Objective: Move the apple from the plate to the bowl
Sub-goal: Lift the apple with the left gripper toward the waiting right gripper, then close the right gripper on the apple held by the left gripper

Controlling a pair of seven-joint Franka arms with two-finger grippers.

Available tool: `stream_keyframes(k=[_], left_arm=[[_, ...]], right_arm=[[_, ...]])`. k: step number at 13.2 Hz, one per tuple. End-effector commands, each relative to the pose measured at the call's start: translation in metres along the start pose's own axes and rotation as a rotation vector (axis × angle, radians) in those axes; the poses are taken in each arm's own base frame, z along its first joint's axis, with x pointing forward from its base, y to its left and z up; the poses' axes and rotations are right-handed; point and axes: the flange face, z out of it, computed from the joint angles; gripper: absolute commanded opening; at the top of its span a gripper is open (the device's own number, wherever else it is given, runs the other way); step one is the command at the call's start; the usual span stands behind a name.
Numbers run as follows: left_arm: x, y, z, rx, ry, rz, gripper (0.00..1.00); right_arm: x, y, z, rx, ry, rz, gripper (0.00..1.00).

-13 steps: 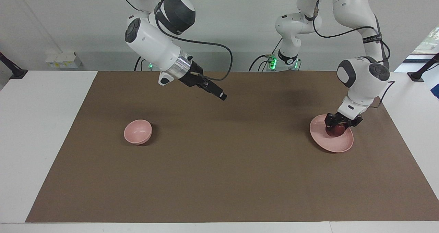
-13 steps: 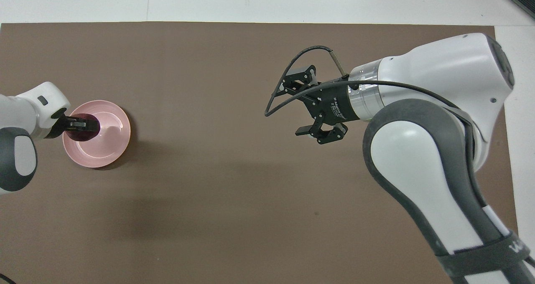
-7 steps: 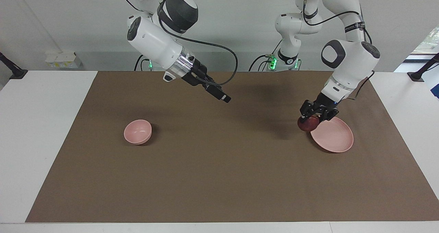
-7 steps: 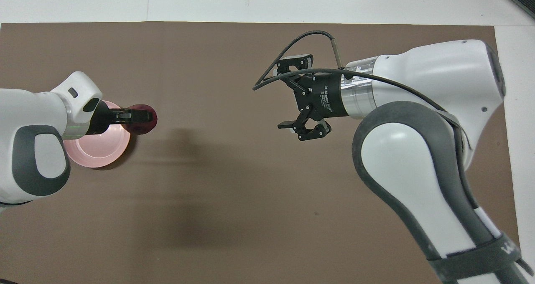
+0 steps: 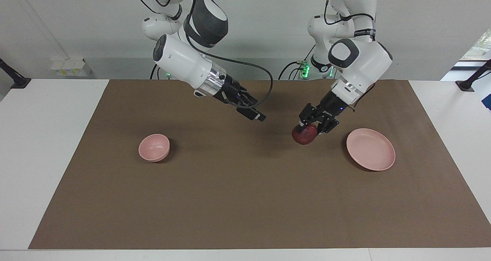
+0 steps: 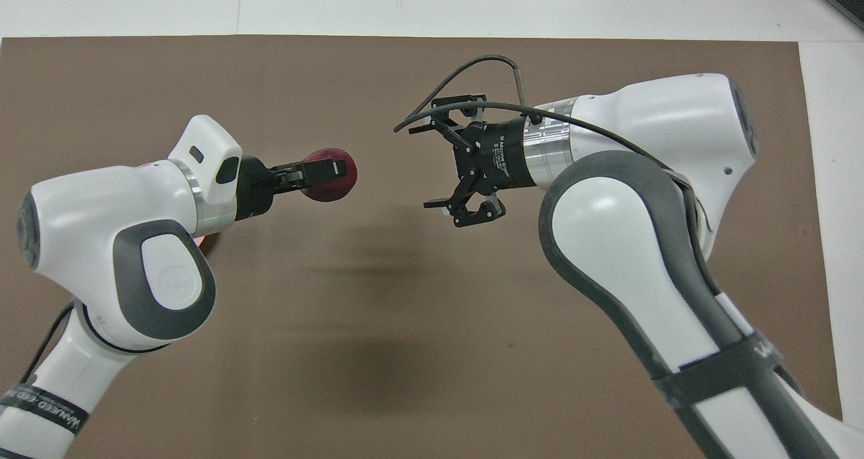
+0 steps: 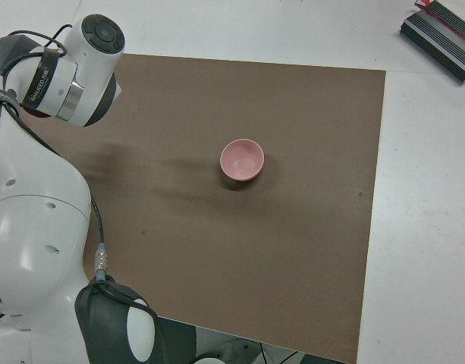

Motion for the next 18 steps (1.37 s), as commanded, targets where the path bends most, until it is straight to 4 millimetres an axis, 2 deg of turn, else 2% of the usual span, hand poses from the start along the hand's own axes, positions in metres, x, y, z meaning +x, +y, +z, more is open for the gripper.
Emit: stream_keyframes(k=[1,3,6,9,12,15,18], left_arm=[[-0.01,0.022,0.007,-0.05,0.041,-0.035,0.0],[-0.023,0.039,0.017,-0.08,0.036,-0.041,0.0],[-0.034,0.058,0.022,-0.109,0.032,-0.039,0.0],[-0.033,0.066,0.019,-0.123,0.039,-0.039,0.0],[-0.03,0.085,0.012,-0.17,0.051,-0.049,0.0],[-0.037,0.095,0.016,-0.18,0.042,-0.035,0.0],[-0.036,0.097,0.015,-0.186,0.043,-0.038,0.0]], right_arm=[[0.003,-0.006,0.009,0.024,-0.03,0.05,1.0],[0.009,-0.005,0.016,0.015,-0.027,0.055,1.0],[0.009,-0.002,0.027,0.001,-0.026,0.044,1.0],[0.016,0.005,0.028,-0.022,-0.023,0.023,1.0],[0.02,0.019,0.029,-0.039,-0.019,0.004,1.0],[0.018,0.02,0.031,-0.032,-0.015,0.003,1.0],[0.017,0.019,0.03,-0.039,-0.027,-0.004,1.0]])
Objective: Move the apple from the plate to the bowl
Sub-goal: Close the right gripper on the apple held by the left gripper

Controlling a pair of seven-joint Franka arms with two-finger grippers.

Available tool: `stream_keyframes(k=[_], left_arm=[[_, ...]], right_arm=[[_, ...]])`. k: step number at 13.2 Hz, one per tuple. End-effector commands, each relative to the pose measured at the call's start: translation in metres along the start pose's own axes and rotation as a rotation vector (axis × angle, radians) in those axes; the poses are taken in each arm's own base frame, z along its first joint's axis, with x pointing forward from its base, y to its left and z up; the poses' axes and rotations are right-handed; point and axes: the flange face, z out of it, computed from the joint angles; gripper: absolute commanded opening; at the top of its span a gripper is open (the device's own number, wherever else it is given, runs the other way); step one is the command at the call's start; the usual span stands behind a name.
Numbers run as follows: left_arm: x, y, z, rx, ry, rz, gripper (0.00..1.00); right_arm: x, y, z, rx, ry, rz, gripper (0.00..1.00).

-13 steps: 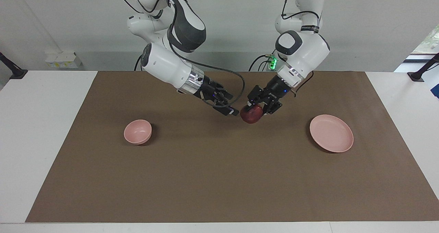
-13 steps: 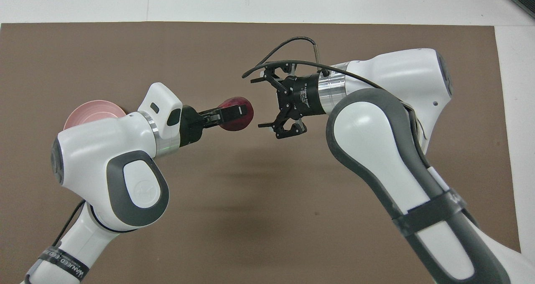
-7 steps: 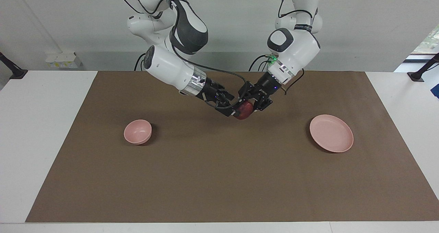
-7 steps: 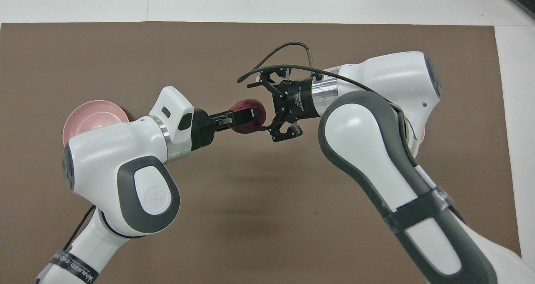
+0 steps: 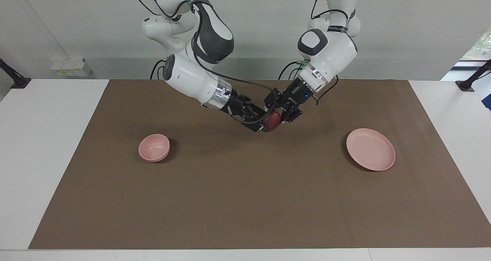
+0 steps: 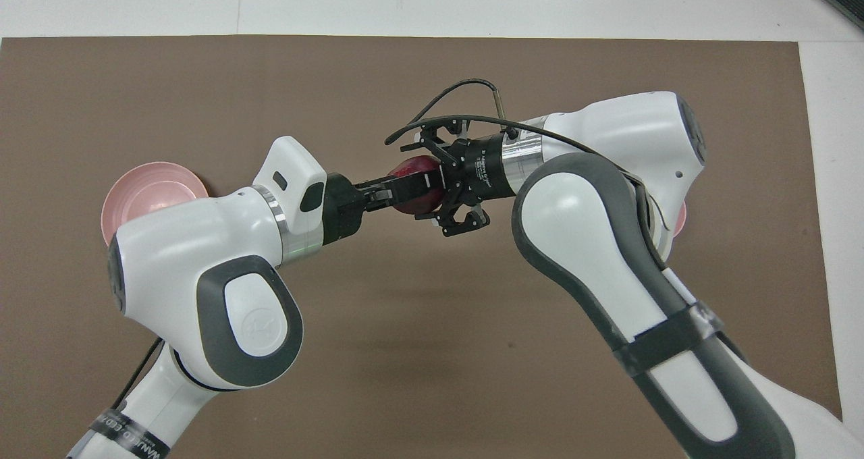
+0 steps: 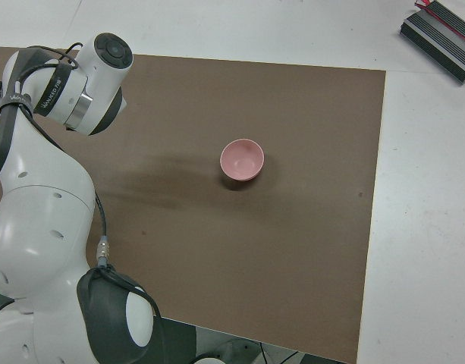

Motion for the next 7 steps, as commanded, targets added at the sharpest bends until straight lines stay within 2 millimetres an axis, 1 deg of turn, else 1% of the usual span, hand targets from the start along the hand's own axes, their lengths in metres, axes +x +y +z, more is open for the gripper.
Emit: stream_keyframes(k=[1,2,3,5,6,7], left_arm=[[0.0,0.007,-0.005,-0.019,0.018,-0.014,0.0],[0.0,0.007,-0.005,-0.019,0.018,-0.016,0.0],[0.001,0.006,-0.005,-0.018,0.019,-0.017,0.0],[0.0,0.005,-0.005,-0.018,0.019,-0.019,0.01],[0.0,0.006,-0.005,-0.02,0.018,-0.019,0.05],[0.0,0.007,-0.005,-0.021,0.016,-0.02,0.14]], right_arm=[[-0.003,0.005,-0.005,0.009,-0.02,-0.035,0.69],[-0.002,0.006,-0.005,0.009,-0.022,-0.04,0.11],[0.001,0.005,-0.008,0.005,-0.029,-0.034,0.0],[0.008,0.005,-0.016,-0.011,-0.065,-0.057,0.0],[0.017,0.004,-0.024,-0.011,-0.081,-0.06,0.0],[0.02,0.004,-0.029,-0.018,-0.09,-0.063,0.0]])
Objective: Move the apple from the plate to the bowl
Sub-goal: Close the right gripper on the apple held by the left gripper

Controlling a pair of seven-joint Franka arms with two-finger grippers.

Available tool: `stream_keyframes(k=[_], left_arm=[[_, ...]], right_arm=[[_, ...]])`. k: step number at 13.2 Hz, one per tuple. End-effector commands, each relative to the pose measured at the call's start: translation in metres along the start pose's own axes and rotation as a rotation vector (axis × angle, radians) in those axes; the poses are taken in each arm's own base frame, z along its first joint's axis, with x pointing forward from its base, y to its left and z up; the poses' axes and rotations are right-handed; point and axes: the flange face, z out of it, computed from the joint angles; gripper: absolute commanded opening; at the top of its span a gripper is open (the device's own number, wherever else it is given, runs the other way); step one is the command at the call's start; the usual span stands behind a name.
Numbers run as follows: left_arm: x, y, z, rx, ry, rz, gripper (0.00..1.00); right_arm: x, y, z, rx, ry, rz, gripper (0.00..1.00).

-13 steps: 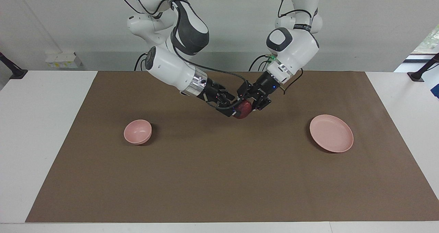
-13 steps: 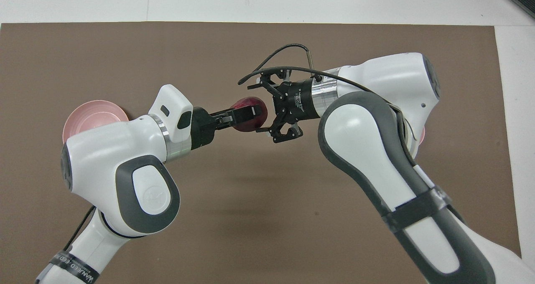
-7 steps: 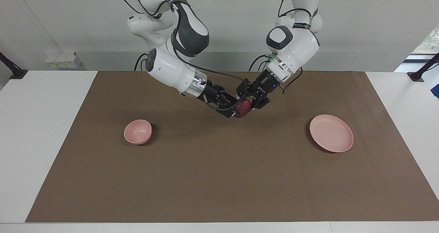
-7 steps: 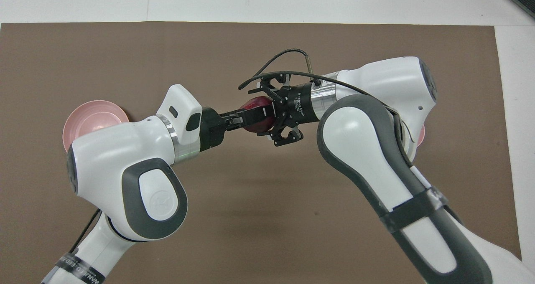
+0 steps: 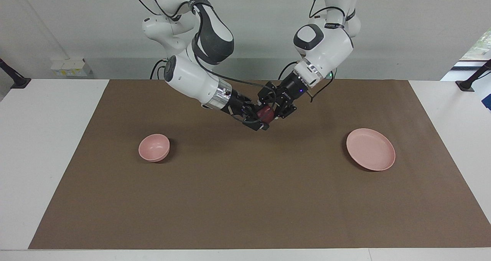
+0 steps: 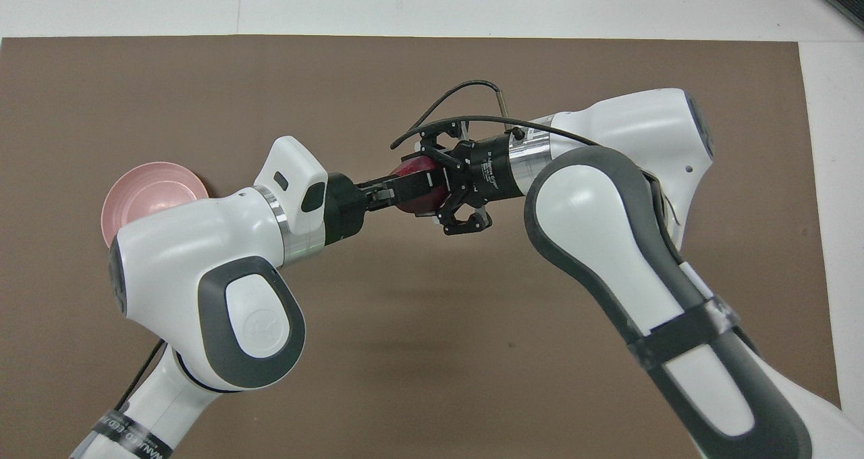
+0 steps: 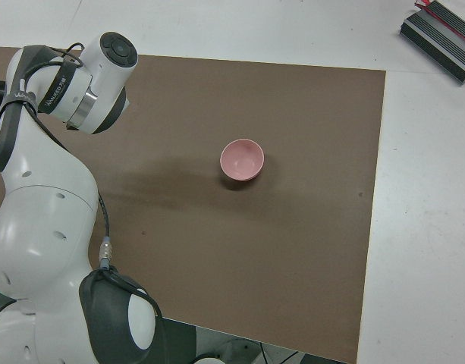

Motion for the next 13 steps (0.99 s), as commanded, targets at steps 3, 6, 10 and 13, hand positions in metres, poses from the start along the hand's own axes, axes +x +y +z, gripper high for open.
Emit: stream_keyframes(k=[3,6,10,13], left_arm=[[0.001,0.002,-0.005,-0.01,0.009,-0.021,0.4],[0.001,0.002,-0.005,-0.009,0.01,-0.022,0.57],[0.002,0.002,-0.006,-0.008,0.01,-0.018,0.86],[0.002,0.005,-0.006,-0.01,0.007,-0.043,0.92]], right_arm=[[0.037,-0.001,-0.06,0.007,-0.062,-0.046,0.0],[0.067,0.008,-0.086,-0.033,-0.073,-0.101,0.0],[0.092,0.018,-0.108,-0.078,-0.027,-0.167,0.0],[0.118,0.03,-0.131,-0.12,0.017,-0.249,0.0]])
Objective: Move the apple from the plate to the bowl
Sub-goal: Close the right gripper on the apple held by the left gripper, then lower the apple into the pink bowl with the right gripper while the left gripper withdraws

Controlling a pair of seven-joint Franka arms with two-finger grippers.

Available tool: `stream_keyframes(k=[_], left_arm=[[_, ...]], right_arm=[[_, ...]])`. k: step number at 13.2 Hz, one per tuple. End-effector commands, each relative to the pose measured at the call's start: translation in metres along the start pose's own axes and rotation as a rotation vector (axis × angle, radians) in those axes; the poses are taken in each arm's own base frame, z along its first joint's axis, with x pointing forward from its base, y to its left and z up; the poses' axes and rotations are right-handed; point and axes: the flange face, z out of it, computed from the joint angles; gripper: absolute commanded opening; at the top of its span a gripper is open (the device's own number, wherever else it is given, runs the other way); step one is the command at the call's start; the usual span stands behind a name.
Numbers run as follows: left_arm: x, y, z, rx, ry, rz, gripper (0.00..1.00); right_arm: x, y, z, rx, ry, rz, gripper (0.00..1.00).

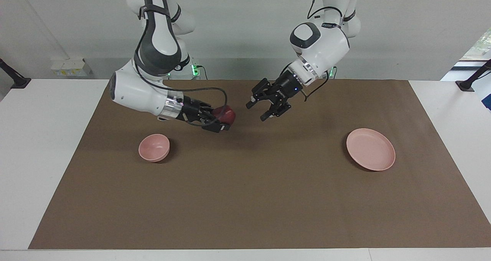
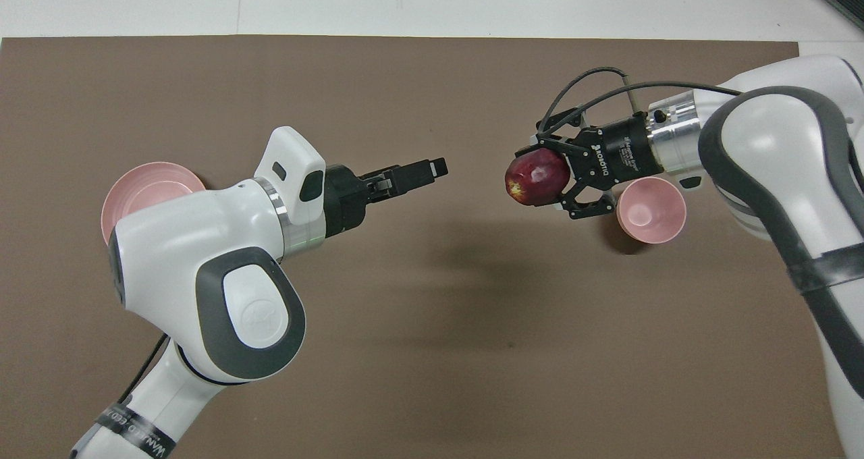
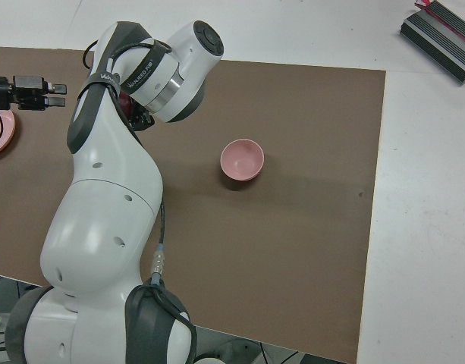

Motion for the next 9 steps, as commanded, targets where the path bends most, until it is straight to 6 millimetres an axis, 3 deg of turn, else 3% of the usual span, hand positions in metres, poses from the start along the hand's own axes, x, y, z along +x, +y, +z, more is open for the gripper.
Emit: stream_keyframes(k=[1,3,6,9], left_arm=[[-0.008,0.006,-0.008,0.018,-0.008,0.008,1.0],[-0.007,0.008,-0.014,0.034,-0.003,0.028,1.0],[0.009,-0.007,-0.024,0.087,-0.004,0.072,1.0],[0.02,-0.014,-0.027,0.2,-0.069,0.157,1.0]], right_arm=[[0.011,0.022,-0.009,-0.109,0.089,-0.151,0.0],[0.036,0.044,-0.025,-0.249,0.195,-0.328,0.0],[0.056,0.065,-0.032,-0.482,0.32,-0.554,0.0],[0.103,0.097,-0.033,-0.588,0.399,-0.726,0.0]])
